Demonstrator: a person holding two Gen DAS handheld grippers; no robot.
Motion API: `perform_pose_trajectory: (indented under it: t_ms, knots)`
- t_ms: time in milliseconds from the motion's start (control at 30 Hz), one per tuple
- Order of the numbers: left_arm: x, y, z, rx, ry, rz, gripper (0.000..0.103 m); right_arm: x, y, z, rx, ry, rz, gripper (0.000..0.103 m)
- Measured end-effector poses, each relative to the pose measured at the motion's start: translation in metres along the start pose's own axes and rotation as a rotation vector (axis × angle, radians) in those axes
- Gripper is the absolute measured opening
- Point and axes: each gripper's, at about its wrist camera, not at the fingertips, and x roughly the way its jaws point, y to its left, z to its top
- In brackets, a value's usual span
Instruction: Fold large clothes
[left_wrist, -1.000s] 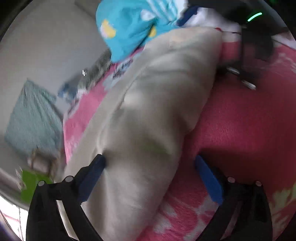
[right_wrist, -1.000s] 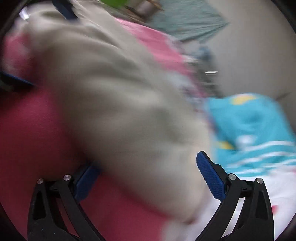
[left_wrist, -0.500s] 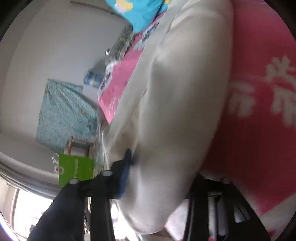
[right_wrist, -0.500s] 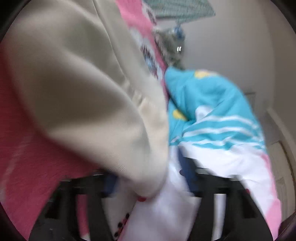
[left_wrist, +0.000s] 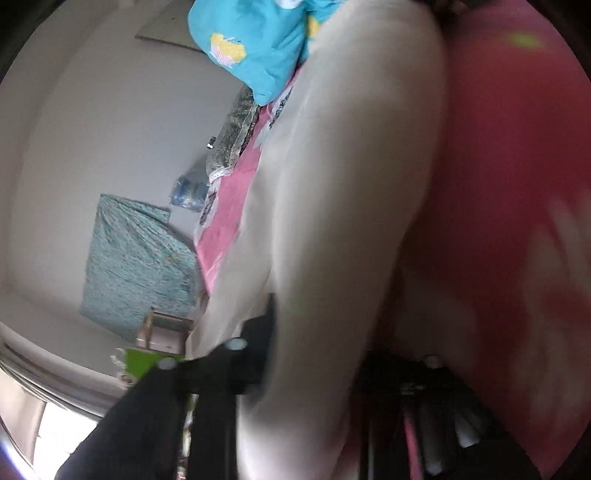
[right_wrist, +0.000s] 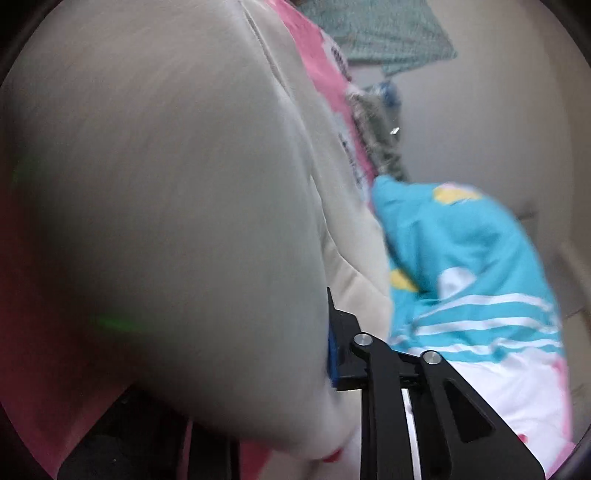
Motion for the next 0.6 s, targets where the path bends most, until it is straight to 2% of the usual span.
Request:
perform_pose_trajectory:
  t_ms: [67,200,267,300,333,367,433,467,500,533,567,600]
  knots:
    - [-0.025,0.008,-0.019,0.003,0.042,-0.019,0.017,-0.023,-0.003,-0.005,0.017,0.002,0.036,0.018]
    - [-0.094,0.015,-0.044,-0.04,0.08,-0.076,0.017,-0.1,-0.008,-0.032,0.035,-0.044,0.16,0.018]
    - [-0.122,0.007,-0.051,-0.064,0.115,-0.149,0.017,-0.12,-0.004,-0.049,0.037,-0.025,0.238,0.018]
    - [-0.138,-0.004,-0.055,-0.088,0.131,-0.191,0.018,-0.124,0.006,-0.054,0.014,0.012,0.277,0.02]
    - [-0.147,-0.017,-0.059,-0.087,0.145,-0.217,0.022,-0.123,0.017,-0.063,0.007,0.058,0.318,0.032]
    - [-0.15,-0.032,-0.067,-0.059,0.177,-0.223,0.025,-0.12,0.029,-0.072,-0.028,0.092,0.298,0.037]
    - [-0.157,-0.054,-0.088,0.008,0.218,-0.142,0.028,-0.125,0.03,-0.077,-0.071,0.108,0.25,0.052]
    - [-0.163,-0.06,-0.1,0.03,0.245,-0.108,0.028,-0.125,0.019,-0.08,-0.053,0.161,0.271,0.059]
    - [-0.17,-0.058,-0.111,0.017,0.305,-0.12,0.029,-0.128,0.009,-0.084,-0.021,0.196,0.304,0.07]
    - [-0.173,-0.053,-0.114,-0.034,0.358,-0.152,0.032,-0.129,-0.011,-0.097,0.059,0.26,0.358,0.075]
    - [-0.175,-0.037,-0.12,-0.147,0.427,-0.204,0.033,-0.133,-0.027,-0.107,0.124,0.307,0.399,0.075]
    - [-0.176,-0.021,-0.12,-0.255,0.451,-0.246,0.033,-0.138,-0.048,-0.121,0.223,0.35,0.457,0.075]
